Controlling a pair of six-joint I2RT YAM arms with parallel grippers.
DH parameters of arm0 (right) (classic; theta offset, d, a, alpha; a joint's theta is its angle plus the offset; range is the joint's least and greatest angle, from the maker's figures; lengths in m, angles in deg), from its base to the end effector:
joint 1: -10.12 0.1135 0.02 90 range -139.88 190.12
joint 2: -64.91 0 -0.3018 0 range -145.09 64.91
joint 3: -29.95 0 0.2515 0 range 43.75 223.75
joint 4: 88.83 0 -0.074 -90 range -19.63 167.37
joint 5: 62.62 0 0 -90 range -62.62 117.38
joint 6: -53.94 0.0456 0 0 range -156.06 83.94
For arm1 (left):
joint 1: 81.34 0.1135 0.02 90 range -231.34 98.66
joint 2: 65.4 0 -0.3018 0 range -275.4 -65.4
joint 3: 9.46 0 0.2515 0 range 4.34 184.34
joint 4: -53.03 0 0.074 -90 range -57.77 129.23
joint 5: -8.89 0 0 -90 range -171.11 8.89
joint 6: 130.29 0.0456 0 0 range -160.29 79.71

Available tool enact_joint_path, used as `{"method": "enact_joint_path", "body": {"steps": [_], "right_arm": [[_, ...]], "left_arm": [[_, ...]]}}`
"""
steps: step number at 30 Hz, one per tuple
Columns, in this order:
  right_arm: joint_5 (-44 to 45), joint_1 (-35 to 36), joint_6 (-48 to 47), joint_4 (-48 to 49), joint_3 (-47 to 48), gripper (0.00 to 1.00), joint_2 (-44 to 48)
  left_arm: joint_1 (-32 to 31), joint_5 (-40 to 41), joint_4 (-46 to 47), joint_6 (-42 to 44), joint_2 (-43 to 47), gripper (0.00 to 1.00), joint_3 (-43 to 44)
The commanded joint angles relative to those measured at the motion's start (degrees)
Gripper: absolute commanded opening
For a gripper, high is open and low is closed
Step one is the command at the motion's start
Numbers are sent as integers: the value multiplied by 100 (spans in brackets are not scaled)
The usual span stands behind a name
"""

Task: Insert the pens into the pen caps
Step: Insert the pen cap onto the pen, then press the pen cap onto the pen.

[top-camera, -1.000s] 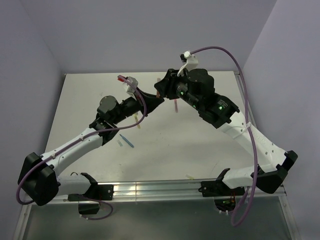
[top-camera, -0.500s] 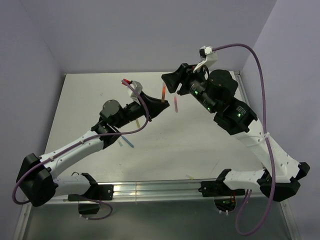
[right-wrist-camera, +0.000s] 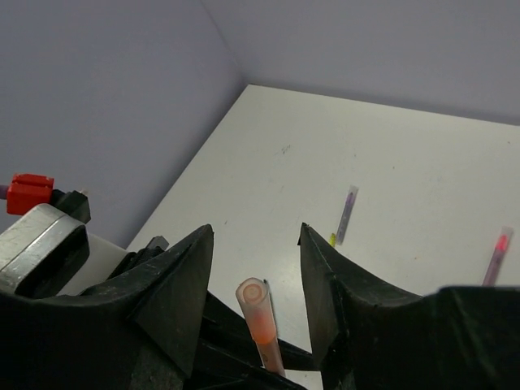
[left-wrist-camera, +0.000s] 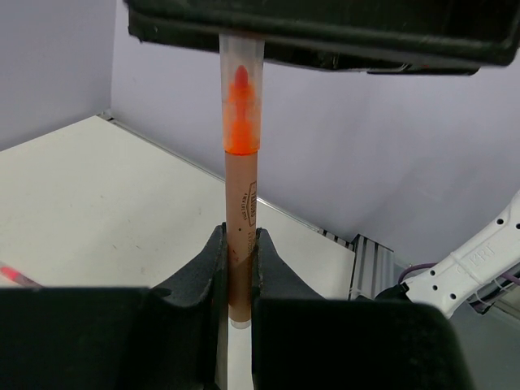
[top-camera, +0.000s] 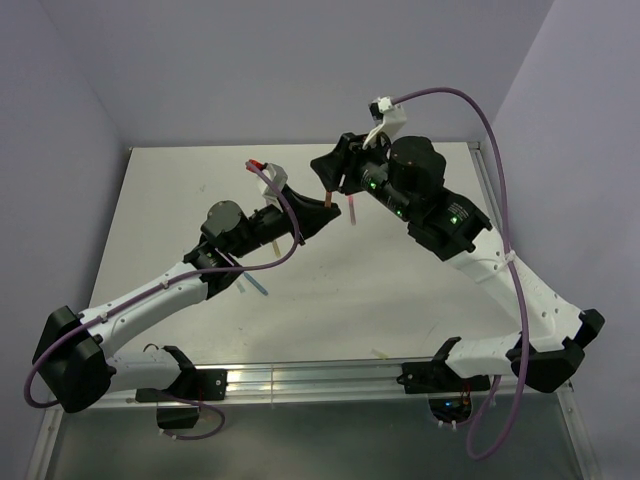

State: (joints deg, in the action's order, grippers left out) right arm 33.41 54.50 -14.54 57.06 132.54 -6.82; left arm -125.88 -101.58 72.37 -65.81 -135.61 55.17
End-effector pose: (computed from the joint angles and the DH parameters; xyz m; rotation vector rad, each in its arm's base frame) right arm 0.1895 0.1787 0.5223 -0.2518 1.6685 0.7916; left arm 0.1895 -0.2088 0.4008 0.5590 1.3515 -1.2534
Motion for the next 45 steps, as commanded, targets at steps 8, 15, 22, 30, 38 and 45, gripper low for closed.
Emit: {"method": "enact_joint_path", "body": {"steps": [8, 15, 22, 30, 38, 45], "right_arm": [[-119, 36, -69, 19, -134, 45, -52], [-128, 62, -104, -34, -222, 30, -96], [-84, 141, -218, -174, -292, 0, -140], [-189, 273, -95, -166, -802, 0, 44], [-399, 484, 89, -78, -1320, 0, 36], [-724, 765, 282, -34, -1681, 0, -87]], "left_arm": [[-29, 131, 139, 100, -1, 0, 138], [-29, 166, 87, 91, 52, 0, 173], [-29, 341, -97, 82, 61, 0, 523], [50, 588, -98, 389, 17, 0, 1122], [287, 535, 8, 504, -97, 0, 1561], [393, 526, 166, 706, -185, 0, 1808]]}}
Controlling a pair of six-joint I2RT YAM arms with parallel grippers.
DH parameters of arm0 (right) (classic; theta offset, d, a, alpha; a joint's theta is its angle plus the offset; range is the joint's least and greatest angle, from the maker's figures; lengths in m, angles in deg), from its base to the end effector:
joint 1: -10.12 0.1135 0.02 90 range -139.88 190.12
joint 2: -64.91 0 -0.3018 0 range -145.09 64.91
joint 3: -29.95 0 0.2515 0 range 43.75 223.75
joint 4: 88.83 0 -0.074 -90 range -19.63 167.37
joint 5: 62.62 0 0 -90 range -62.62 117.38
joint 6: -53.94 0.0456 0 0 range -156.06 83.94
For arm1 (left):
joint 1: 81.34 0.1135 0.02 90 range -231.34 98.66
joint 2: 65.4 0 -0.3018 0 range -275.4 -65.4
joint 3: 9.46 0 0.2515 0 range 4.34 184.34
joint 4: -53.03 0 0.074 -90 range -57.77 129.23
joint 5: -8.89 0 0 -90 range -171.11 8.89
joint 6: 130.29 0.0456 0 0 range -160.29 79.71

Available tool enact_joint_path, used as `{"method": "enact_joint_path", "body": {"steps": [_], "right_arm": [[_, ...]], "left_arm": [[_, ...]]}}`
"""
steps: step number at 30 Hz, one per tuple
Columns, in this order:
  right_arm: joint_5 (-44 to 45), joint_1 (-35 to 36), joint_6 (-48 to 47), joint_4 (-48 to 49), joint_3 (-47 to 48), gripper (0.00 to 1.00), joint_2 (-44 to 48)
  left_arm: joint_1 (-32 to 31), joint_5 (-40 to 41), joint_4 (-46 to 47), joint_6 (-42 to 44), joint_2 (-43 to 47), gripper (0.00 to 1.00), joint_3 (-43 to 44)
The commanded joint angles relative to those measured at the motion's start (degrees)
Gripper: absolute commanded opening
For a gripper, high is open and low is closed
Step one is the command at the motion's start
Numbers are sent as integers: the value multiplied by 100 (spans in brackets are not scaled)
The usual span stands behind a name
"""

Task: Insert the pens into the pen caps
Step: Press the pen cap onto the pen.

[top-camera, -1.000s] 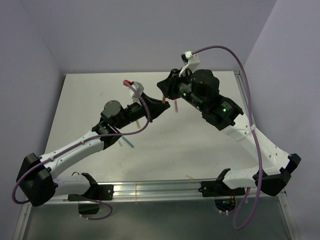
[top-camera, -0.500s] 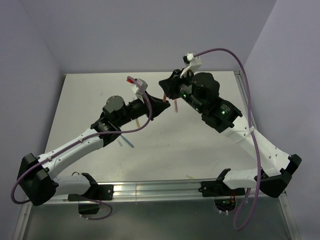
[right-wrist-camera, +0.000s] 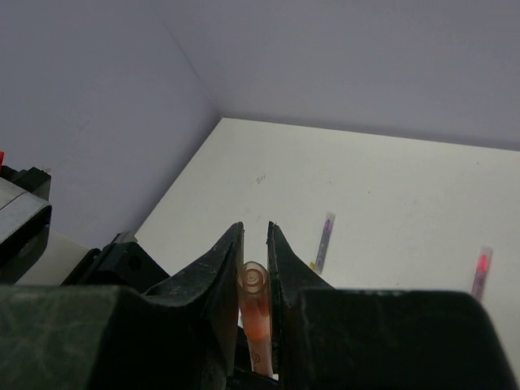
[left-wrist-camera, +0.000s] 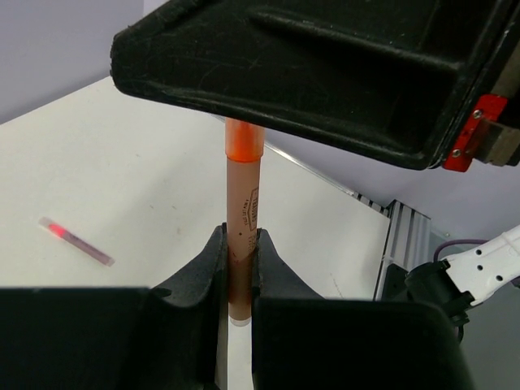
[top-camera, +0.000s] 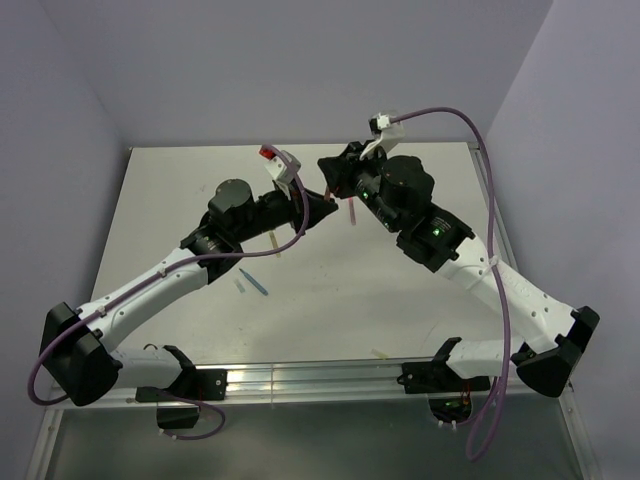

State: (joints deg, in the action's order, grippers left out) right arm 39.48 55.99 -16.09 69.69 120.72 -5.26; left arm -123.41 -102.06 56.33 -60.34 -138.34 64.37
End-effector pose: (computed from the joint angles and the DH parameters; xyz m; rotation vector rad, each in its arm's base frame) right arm 0.1960 0.1883 0.4841 -0.1989 1.6216 0.7251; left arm 0.2112 -0.2126 0.4144 0.6112 1.4932 -1.1291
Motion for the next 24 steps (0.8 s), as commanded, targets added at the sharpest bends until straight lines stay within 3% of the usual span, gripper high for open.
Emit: {"method": "enact_joint_path", "body": {"steps": [1, 12, 24], "right_arm": [[-1402, 625, 490, -1271, -594, 0, -243], [-2238, 669, 675, -1209, -1298, 0, -155], [-2150, 722, 710, -1403, -1650, 0, -260]], "left_arm": [[146, 574, 1779, 186, 79, 0, 931], [216, 776, 1867, 599, 167, 0, 1116], [234, 1040, 2139, 678, 421, 0, 967]]}}
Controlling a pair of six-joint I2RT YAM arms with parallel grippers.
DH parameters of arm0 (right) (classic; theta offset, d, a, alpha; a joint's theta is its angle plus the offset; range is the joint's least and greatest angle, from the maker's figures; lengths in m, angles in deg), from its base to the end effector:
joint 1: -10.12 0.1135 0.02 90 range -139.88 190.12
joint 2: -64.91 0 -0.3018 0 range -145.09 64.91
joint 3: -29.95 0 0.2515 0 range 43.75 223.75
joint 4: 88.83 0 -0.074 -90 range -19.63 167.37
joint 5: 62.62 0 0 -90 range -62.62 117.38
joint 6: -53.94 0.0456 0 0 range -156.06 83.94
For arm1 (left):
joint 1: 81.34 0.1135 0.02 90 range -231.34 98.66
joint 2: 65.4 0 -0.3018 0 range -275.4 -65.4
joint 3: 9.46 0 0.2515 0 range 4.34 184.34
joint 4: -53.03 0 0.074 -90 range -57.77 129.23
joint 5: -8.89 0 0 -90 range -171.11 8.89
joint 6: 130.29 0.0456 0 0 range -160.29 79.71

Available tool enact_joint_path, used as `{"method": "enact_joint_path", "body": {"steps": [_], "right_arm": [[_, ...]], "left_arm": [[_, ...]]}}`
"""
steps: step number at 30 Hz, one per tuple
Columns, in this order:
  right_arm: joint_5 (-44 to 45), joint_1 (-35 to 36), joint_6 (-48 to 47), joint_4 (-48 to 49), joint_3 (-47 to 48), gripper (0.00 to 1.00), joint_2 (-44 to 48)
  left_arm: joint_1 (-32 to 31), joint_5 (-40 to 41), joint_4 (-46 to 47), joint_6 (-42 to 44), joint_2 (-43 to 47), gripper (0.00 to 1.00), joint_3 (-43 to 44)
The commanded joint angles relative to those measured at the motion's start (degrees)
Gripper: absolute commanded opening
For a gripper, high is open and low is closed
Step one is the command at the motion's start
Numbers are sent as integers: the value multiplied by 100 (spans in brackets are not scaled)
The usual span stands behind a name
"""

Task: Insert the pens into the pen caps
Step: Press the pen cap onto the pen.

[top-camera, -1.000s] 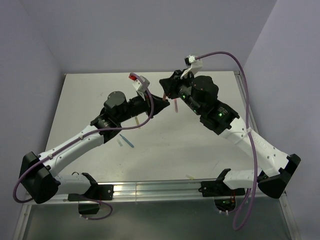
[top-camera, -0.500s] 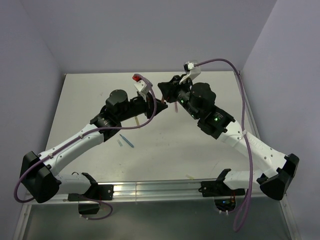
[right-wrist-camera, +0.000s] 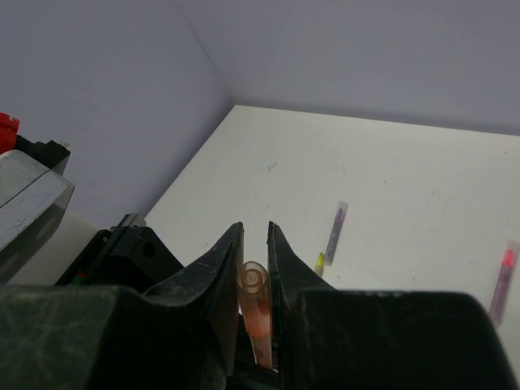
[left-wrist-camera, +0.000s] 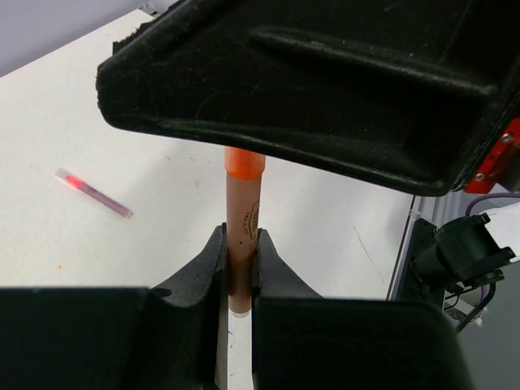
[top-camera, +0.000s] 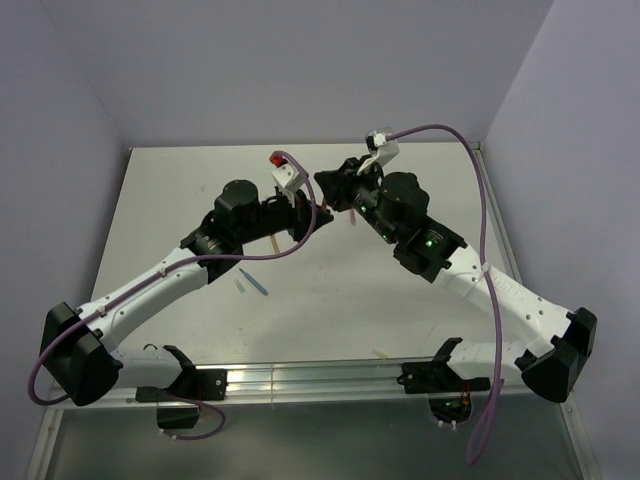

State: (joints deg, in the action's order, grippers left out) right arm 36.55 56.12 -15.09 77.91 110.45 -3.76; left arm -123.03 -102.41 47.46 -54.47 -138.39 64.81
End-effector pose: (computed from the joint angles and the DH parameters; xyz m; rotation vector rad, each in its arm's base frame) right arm 0.1965 0.1930 0.4432 -0.2310 1.6349 0.7757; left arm 0.2125 -0.2114 0.3990 0.7013 1.6012 -1.0346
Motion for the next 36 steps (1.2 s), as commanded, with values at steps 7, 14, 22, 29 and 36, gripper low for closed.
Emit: {"method": "enact_joint_path", "body": {"steps": [7, 14, 22, 29, 36], "right_arm": [[-1533, 718, 689, -2365, -605, 0, -508], [-926, 630, 733, -2690, 106, 0, -507], [-1478, -107, 636, -2691, 933, 0, -578], [-2305, -565, 689, -2436, 950, 0, -604], [-2411, -741, 865, -2146, 872, 0, -710]], "left_arm": [[197, 1155, 3123, 117, 619, 0, 800], [197, 680, 3193, -322, 576, 0, 379], [197, 443, 3484, -736, 839, 0, -465], [188, 328, 3361, -938, 954, 0, -738], [179, 144, 3431, -1254, 769, 1, -966]]}}
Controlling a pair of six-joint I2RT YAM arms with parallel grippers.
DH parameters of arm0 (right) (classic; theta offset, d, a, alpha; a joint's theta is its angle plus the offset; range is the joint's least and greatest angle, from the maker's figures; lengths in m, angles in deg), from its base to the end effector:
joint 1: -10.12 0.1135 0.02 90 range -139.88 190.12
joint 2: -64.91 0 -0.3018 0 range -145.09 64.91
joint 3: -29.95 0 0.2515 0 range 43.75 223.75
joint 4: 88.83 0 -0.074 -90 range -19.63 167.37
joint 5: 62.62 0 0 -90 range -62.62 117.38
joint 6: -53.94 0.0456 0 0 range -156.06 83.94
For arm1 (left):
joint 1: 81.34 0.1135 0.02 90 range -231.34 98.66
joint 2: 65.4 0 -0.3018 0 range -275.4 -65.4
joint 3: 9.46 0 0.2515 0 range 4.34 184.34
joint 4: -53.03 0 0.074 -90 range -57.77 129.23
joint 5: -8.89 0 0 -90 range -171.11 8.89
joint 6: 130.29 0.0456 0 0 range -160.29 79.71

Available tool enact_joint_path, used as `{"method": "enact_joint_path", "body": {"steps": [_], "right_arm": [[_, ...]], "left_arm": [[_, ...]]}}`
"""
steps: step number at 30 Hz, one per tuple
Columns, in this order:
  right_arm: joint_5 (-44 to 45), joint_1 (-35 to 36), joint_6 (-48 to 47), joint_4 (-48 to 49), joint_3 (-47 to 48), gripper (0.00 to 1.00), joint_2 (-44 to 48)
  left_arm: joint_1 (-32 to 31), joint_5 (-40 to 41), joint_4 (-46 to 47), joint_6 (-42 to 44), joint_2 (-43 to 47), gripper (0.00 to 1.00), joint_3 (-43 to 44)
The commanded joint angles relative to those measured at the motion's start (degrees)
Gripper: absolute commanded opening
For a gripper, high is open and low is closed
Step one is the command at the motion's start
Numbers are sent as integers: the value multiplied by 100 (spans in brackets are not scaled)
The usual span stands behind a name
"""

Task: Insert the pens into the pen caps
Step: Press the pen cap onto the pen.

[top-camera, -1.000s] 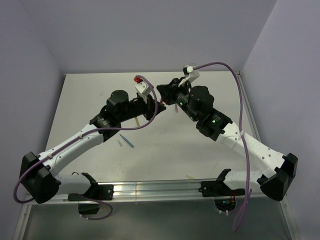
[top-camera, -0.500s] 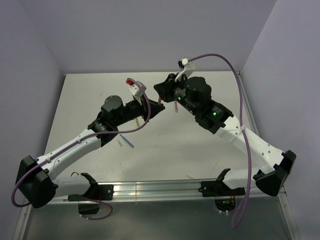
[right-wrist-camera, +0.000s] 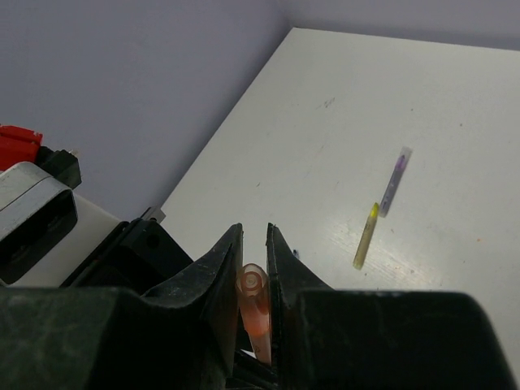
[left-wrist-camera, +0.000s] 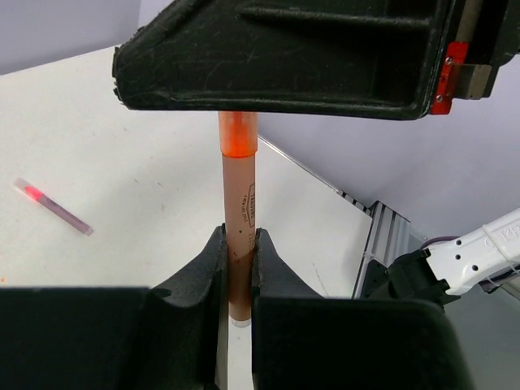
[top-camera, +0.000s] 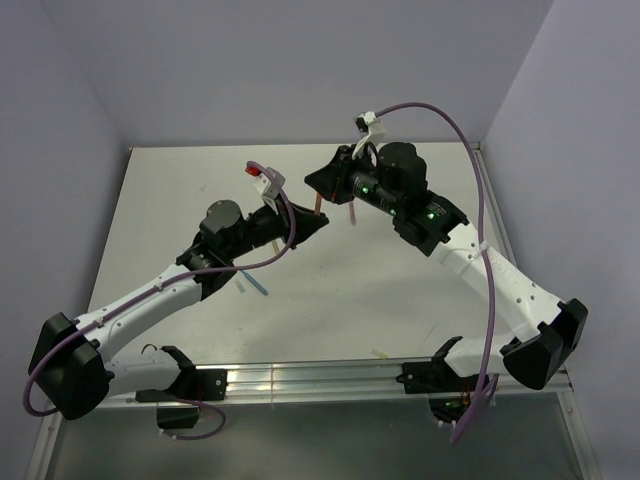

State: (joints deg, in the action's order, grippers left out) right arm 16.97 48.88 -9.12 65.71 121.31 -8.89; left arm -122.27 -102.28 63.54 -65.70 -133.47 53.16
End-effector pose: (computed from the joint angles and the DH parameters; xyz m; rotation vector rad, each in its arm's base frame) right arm 0.2236 0.1900 0.4629 -0.3286 1.7822 0.9916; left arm 0.1960 -0.1918 0.3799 0.5324 1.5204 -1.1903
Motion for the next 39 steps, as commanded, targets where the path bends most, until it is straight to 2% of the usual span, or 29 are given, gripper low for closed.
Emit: {"method": "enact_joint_path", "body": {"steps": [1, 5, 15, 28, 37, 39], "right_arm": [[-400, -18, 268, -908, -206, 0, -196], [-23, -18, 242, -908, -93, 0, -231], [75, -79, 347, -829, -13, 0, -416], [-821, -483, 602, -601, -171, 0, -1030], [-1305, -695, 857, -196, -522, 0, -1172], [-1314, -712, 874, -161, -540, 0, -1146]], "left_arm": [[94, 113, 1840, -175, 268, 1, 172], [67, 69, 1840, -263, 172, 7, 93], [32, -19, 1857, -702, -74, 10, -83], [32, 306, 1304, -1212, -443, 21, -144], [32, 245, 1225, -1326, -549, 36, -241], [32, 227, 1190, -1326, -567, 36, -241]]}}
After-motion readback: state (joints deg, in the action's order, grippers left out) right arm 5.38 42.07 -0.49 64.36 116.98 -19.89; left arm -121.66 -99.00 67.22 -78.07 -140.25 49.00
